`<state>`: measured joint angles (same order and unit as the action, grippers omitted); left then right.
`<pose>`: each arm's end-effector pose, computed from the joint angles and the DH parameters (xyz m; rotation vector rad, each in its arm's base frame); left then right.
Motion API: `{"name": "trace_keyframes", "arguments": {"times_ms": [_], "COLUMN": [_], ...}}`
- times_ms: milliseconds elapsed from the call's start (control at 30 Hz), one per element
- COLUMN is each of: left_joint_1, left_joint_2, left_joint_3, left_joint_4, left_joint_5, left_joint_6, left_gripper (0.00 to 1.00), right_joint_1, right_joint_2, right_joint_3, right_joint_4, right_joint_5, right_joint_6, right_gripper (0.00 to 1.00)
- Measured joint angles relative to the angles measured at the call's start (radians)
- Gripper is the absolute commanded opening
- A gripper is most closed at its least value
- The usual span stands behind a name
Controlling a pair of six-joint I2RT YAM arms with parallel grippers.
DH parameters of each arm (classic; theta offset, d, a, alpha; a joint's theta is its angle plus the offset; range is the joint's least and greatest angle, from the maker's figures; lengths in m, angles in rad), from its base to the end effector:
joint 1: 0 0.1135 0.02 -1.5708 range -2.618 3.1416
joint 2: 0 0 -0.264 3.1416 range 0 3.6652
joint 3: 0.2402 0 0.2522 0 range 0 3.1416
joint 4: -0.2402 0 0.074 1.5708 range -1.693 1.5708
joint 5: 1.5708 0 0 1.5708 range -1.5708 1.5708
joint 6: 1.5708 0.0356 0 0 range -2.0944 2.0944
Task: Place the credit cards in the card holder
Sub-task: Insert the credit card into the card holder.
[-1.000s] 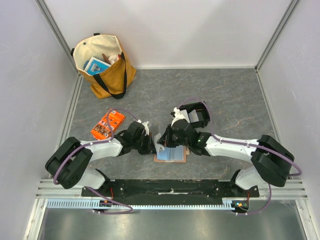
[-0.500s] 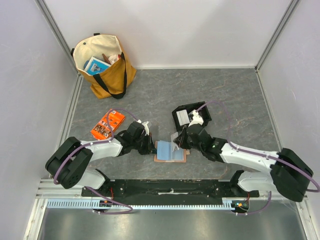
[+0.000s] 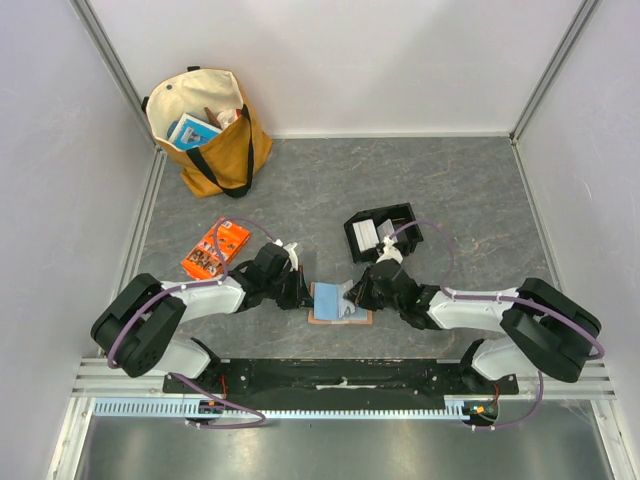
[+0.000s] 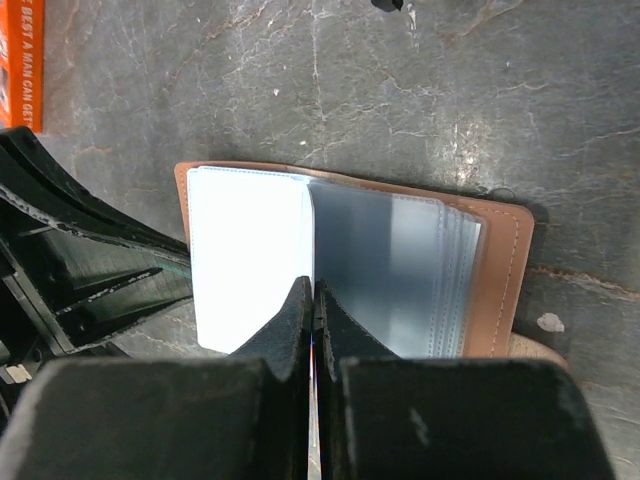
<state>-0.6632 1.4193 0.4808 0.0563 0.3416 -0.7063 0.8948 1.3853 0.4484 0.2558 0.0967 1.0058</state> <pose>0.1831 -0.1582 0.1293 0.1070 2.6584 -0.9570 0.1589 0.1927 0.1422 0.1893 2.4041 0.8672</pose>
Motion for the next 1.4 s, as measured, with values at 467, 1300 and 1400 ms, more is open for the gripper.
{"name": "trace_keyframes", "arguments": {"times_ms": [467,1300,1400], "left_joint_1": [0.000,0.001,0.001], "left_joint_2": [0.003,0.005,0.005], "left_joint_3": [0.000,-0.002,-0.002], "left_joint_4": [0.003,0.007,0.007], "left_joint_5": [0.002,0.002,0.001], "left_joint_6": [-0.005,-0.016,-0.017], "left_gripper": [0.02,0.02,0.02], "right_joint_1": [-0.003,-0.010,-0.009], "right_joint_2": [0.056,0.180,0.179], "right_joint_3": [-0.074,-0.117,-0.092], "right_joint_4": [0.189,0.415,0.374], "right_joint_5": [-0.019,-0.093,-0.097], "right_joint_6": [0.117,0.211,0.205], "right_gripper": [0.00,0.07,0.24]}}
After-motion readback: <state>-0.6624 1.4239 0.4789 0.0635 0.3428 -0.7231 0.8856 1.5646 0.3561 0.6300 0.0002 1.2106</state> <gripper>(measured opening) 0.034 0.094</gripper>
